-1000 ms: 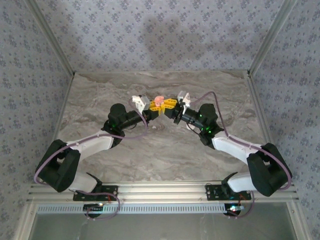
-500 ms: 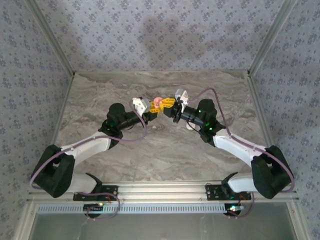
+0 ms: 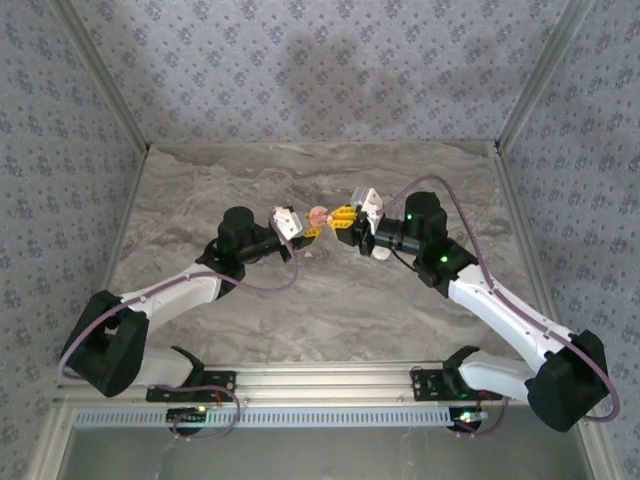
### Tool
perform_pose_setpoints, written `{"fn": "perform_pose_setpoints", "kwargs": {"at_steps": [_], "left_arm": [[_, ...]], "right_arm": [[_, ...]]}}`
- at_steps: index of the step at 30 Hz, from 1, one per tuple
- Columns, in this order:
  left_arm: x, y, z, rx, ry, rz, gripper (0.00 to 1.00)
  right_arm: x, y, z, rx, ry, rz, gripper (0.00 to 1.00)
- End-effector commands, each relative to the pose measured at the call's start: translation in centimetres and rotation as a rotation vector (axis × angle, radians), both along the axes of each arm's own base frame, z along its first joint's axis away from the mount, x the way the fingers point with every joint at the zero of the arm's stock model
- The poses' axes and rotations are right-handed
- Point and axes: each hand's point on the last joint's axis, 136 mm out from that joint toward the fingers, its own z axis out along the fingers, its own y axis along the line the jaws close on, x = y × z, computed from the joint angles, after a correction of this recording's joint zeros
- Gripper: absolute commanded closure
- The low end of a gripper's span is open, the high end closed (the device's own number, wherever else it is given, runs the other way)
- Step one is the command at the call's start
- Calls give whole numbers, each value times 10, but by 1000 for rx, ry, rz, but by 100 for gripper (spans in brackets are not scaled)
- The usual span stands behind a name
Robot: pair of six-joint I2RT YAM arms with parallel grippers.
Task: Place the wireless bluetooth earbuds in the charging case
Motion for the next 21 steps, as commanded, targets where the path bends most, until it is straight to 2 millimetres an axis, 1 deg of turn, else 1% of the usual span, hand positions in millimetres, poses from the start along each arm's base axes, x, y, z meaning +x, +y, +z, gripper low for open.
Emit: {"fn": "perform_pose_setpoints", "kwargs": {"at_steps": [1,13,21], "left_arm": [[-10,-5,13,-4,-71,-58,90],[-16,-7,18,-12,-92,-97,90],[-18,-8,21,-15,-99,-107,90]], "right_arm": [[-4,3,-6,-46,5,32,82],[10,12,-11,-20,-2,29,82],[15,10,-14,-23,-3,13,82]]}}
